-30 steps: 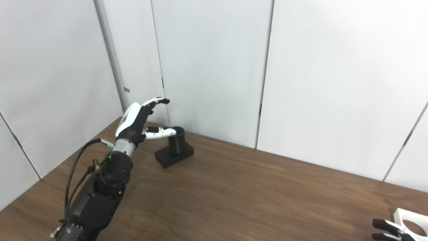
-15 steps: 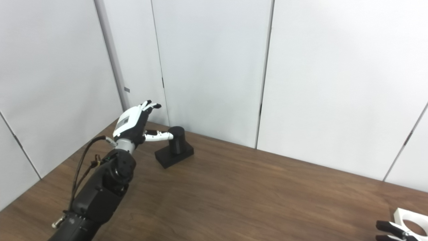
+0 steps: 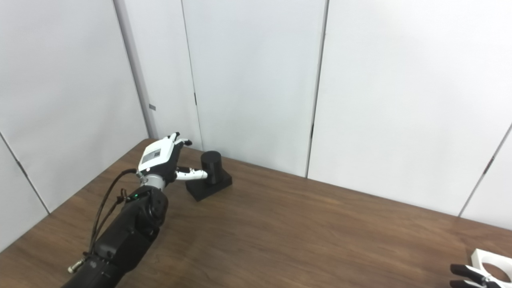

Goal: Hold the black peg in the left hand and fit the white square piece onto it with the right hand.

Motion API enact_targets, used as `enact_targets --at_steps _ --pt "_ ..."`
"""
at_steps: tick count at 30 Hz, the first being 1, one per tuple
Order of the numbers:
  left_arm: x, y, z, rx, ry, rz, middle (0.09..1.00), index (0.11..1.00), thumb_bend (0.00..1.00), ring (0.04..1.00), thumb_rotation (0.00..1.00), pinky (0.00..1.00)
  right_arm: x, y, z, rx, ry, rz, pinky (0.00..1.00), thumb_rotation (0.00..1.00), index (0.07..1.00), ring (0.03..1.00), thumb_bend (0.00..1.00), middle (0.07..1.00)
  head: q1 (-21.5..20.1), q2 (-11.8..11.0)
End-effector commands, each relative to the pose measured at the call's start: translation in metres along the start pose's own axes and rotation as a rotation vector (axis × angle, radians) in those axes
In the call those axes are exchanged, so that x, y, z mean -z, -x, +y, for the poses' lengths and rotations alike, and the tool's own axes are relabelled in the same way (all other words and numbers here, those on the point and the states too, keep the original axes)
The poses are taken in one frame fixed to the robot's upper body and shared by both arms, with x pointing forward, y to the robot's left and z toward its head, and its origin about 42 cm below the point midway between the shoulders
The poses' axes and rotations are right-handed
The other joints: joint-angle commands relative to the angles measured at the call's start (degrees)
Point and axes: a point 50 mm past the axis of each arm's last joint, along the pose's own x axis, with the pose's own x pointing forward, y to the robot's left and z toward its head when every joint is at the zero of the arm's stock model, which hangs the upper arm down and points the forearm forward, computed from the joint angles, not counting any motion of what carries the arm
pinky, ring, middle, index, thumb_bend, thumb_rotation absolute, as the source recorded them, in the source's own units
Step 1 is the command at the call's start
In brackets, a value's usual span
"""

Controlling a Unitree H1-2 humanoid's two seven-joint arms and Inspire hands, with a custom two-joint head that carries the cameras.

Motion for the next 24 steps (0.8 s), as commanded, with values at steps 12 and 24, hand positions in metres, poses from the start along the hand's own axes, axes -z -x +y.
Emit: enact_targets --at_steps 12,24 --pt "-0.007 -0.019 0.015 -0.019 -0.057 0.045 1.000 0.830 1.00 1.000 0.56 0.98 -0.012 -0.007 -0.013 0.029 0.008 -0.083 0.45 0.29 0.651 0.596 0.51 0.697 -0.45 0.70" --pt "-0.006 -0.022 0.000 0.041 -0.058 0.074 1.000 0.847 1.00 1.000 0.55 1.00 -0.013 -0.006 -0.013 0.030 0.006 -0.084 0.45 0.31 0.647 0.589 0.53 0.691 -0.53 0.86"
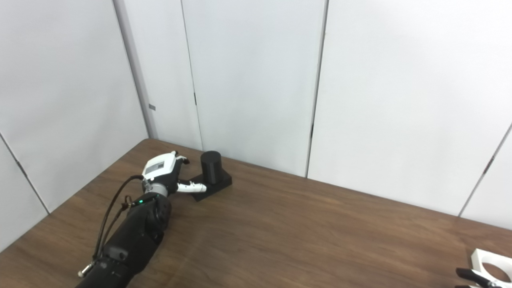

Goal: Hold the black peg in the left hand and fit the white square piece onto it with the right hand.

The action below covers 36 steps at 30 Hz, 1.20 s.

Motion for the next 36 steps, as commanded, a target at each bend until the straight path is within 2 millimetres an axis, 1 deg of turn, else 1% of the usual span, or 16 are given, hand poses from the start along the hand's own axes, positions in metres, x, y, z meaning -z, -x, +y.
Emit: enact_targets --at_steps 1,7,15,21,24,26,28,31,33,36 --pt "-0.015 -0.012 0.030 -0.081 0.011 -0.021 1.000 0.849 1.00 1.000 0.55 1.00 -0.015 -0.011 -0.008 0.020 0.002 -0.093 0.44 0.32 0.647 0.587 0.53 0.690 -0.05 0.15" --pt "-0.014 -0.013 0.024 -0.057 0.007 -0.018 1.000 0.845 1.00 1.000 0.53 1.00 -0.017 -0.011 -0.007 0.020 0.002 -0.085 0.45 0.27 0.649 0.596 0.51 0.694 -0.37 0.35" --pt "-0.014 -0.015 0.016 -0.019 -0.006 -0.012 1.000 0.840 1.00 1.000 0.54 1.00 -0.019 -0.009 -0.005 0.022 0.002 -0.084 0.46 0.24 0.650 0.597 0.50 0.695 -1.18 0.55" --pt "-0.015 -0.019 0.009 -0.003 0.019 -0.006 1.000 0.819 1.00 1.000 0.48 1.00 -0.020 -0.010 -0.005 0.027 0.007 -0.086 0.46 0.23 0.653 0.602 0.49 0.699 -1.98 0.23" --pt "-0.017 -0.021 0.007 -0.012 0.037 -0.014 1.000 0.809 1.00 1.000 0.47 0.99 -0.021 -0.010 -0.005 0.031 0.002 -0.089 0.46 0.15 0.658 0.605 0.46 0.701 -2.03 0.10" --pt "-0.017 -0.024 0.005 -0.036 0.061 -0.029 1.000 0.788 1.00 1.000 0.46 0.95 -0.022 -0.009 -0.004 0.031 -0.004 -0.087 0.46 0.11 0.659 0.604 0.46 0.703 -2.09 0.11" --pt "-0.017 -0.026 0.003 -0.055 0.086 -0.038 0.996 0.768 1.00 1.000 0.44 0.94 -0.024 -0.008 -0.003 0.031 -0.010 -0.086 0.46 0.13 0.654 0.601 0.47 0.702 -2.12 0.20" --pt "-0.018 -0.031 0.002 -0.056 0.088 -0.036 0.992 0.754 1.00 1.000 0.42 0.96 -0.025 -0.007 -0.004 0.033 -0.011 -0.093 0.46 0.16 0.651 0.595 0.48 0.700 -2.10 0.34" --pt "-0.017 -0.034 0.004 -0.052 0.087 -0.035 0.984 0.741 0.98 1.000 0.40 0.97 -0.026 -0.007 -0.005 0.036 -0.008 -0.093 0.47 0.16 0.655 0.604 0.47 0.700 -2.20 0.36" --pt "-0.017 -0.038 0.006 -0.052 0.096 -0.035 0.966 0.717 0.93 1.000 0.33 0.99 -0.028 -0.006 -0.005 0.038 -0.011 -0.087 0.48 0.11 0.657 0.614 0.47 0.705 -2.36 0.39"
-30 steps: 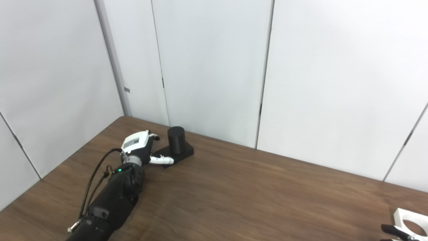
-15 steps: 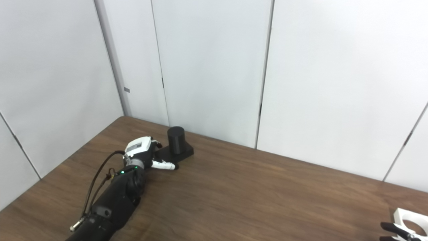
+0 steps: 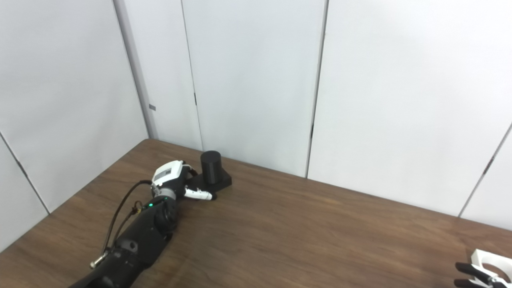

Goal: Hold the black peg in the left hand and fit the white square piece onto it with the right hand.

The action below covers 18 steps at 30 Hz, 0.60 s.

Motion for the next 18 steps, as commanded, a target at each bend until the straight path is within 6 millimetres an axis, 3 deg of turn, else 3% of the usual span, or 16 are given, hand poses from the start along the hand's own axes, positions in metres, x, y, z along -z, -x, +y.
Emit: enact_targets --at_steps 1,10,11,12,15,18 --pt "-0.0145 -0.0125 0.0326 -0.093 0.010 -0.052 0.961 0.710 0.92 1.000 0.31 0.99 -0.0133 -0.0075 -0.0051 0.024 -0.007 -0.052 0.48 0.10 0.657 0.614 0.46 0.706 -0.01 0.06" --pt "-0.0102 -0.0187 0.0298 -0.065 -0.023 -0.075 0.903 0.595 0.85 0.950 0.20 0.96 -0.0148 -0.0084 -0.0076 0.022 -0.003 -0.064 0.47 0.10 0.653 0.601 0.46 0.702 0.16 0.49" --pt "-0.0105 -0.0178 0.0291 -0.066 -0.019 -0.077 0.888 0.543 0.69 0.934 0.14 0.94 -0.0149 -0.0086 -0.0079 0.023 -0.001 -0.063 0.47 0.10 0.652 0.603 0.46 0.702 0.19 0.54" --pt "-0.0108 -0.0170 0.0285 -0.066 -0.018 -0.079 0.880 0.510 0.59 0.925 0.10 0.93 -0.0149 -0.0087 -0.0081 0.023 0.001 -0.063 0.47 0.11 0.651 0.603 0.46 0.701 0.19 0.54" --pt "-0.0111 -0.0152 0.0276 -0.058 -0.037 -0.091 0.868 0.490 0.53 0.909 0.07 0.91 -0.0149 -0.0090 -0.0086 0.024 0.004 -0.064 0.47 0.11 0.651 0.601 0.46 0.701 0.23 0.82" --pt "-0.0108 -0.0121 0.0258 -0.036 -0.079 -0.114 0.786 0.483 0.52 0.805 0.06 0.73 -0.0150 -0.0095 -0.0094 0.023 -0.001 -0.068 0.47 0.04 0.649 0.600 0.45 0.701 0.32 0.95"
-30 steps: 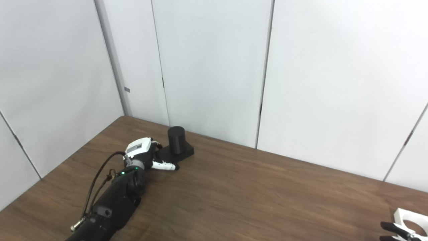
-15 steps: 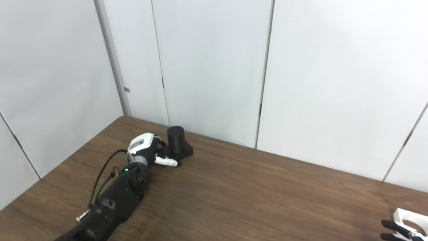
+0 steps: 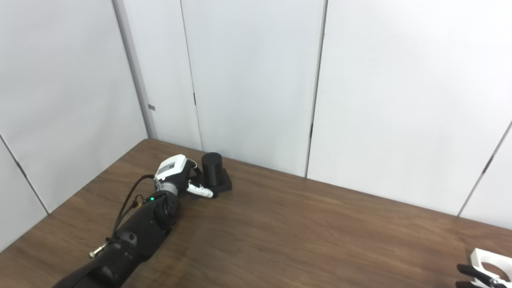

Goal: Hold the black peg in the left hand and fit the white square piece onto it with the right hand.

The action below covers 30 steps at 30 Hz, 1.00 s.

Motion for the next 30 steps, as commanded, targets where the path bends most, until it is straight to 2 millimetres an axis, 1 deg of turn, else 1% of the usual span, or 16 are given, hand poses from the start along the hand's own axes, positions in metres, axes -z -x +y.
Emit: enact_targets --at_steps 1,3,6,7,9,11,13,16,19,24,27,30 --pt "-0.004 -0.004 0.019 -0.030 -0.035 -0.035 0.782 0.482 0.52 0.798 0.06 0.72 -0.014 -0.011 -0.008 0.020 -0.003 -0.088 0.47 0.02 0.650 0.601 0.45 0.702 0.13 0.13" --pt "-0.005 -0.002 0.017 -0.012 -0.038 -0.052 0.778 0.481 0.52 0.816 0.06 0.73 -0.014 -0.012 -0.009 0.018 -0.005 -0.090 0.47 0.01 0.649 0.601 0.45 0.703 0.33 0.17" --pt "-0.006 0.003 0.016 0.002 -0.035 -0.102 0.824 0.479 0.52 0.850 0.06 0.74 -0.015 -0.012 -0.008 0.015 0.001 -0.085 0.48 0.07 0.651 0.604 0.46 0.704 0.46 0.36" --pt "-0.007 0.006 0.015 0.002 -0.033 -0.118 0.826 0.478 0.52 0.850 0.06 0.73 -0.016 -0.012 -0.008 0.015 0.002 -0.085 0.48 0.07 0.651 0.604 0.46 0.704 0.42 0.35" --pt "-0.009 0.011 0.011 0.007 -0.008 -0.159 0.830 0.478 0.52 0.861 0.05 0.76 -0.016 -0.012 -0.008 0.014 0.003 -0.085 0.48 0.07 0.650 0.605 0.46 0.703 0.17 0.41" --pt "-0.011 0.020 0.007 0.029 0.030 -0.209 0.831 0.479 0.52 0.872 0.06 0.82 -0.016 -0.013 -0.007 0.013 0.001 -0.086 0.48 0.02 0.652 0.608 0.45 0.706 -0.22 0.57" --pt "-0.014 0.029 0.001 0.064 0.063 -0.260 0.847 0.480 0.52 0.899 0.06 0.90 -0.017 -0.013 -0.007 0.014 -0.002 -0.088 0.48 0.00 0.649 0.609 0.45 0.706 -0.22 0.57" --pt "-0.022 0.046 -0.009 0.102 0.072 -0.360 0.867 0.481 0.52 0.931 0.06 0.95 -0.020 -0.013 -0.006 0.013 0.001 -0.087 0.48 0.00 0.648 0.610 0.44 0.707 -0.66 0.86" --pt "-0.035 0.064 -0.021 0.121 0.053 -0.450 0.863 0.484 0.52 0.922 0.06 0.95 -0.023 -0.013 -0.005 0.011 0.007 -0.086 0.48 0.00 0.648 0.607 0.44 0.706 -1.10 1.05" --pt "-0.051 0.082 -0.036 0.139 0.063 -0.571 0.861 0.486 0.52 0.905 0.06 0.94 -0.028 -0.014 -0.002 0.015 0.008 -0.094 0.48 0.00 0.649 0.609 0.43 0.707 -2.27 1.44" --pt "-0.065 0.096 -0.046 0.169 0.075 -0.640 0.865 0.486 0.52 0.906 0.06 0.94 -0.032 -0.015 -0.001 0.020 0.012 -0.098 0.48 0.00 0.650 0.615 0.42 0.709 -3.03 1.76" --pt "-0.079 0.109 -0.058 0.219 0.067 -0.699 0.874 0.486 0.52 0.908 0.06 0.94 -0.036 -0.017 0.000 0.022 0.015 -0.096 0.49 0.00 0.654 0.621 0.42 0.713 -4.78 2.18"
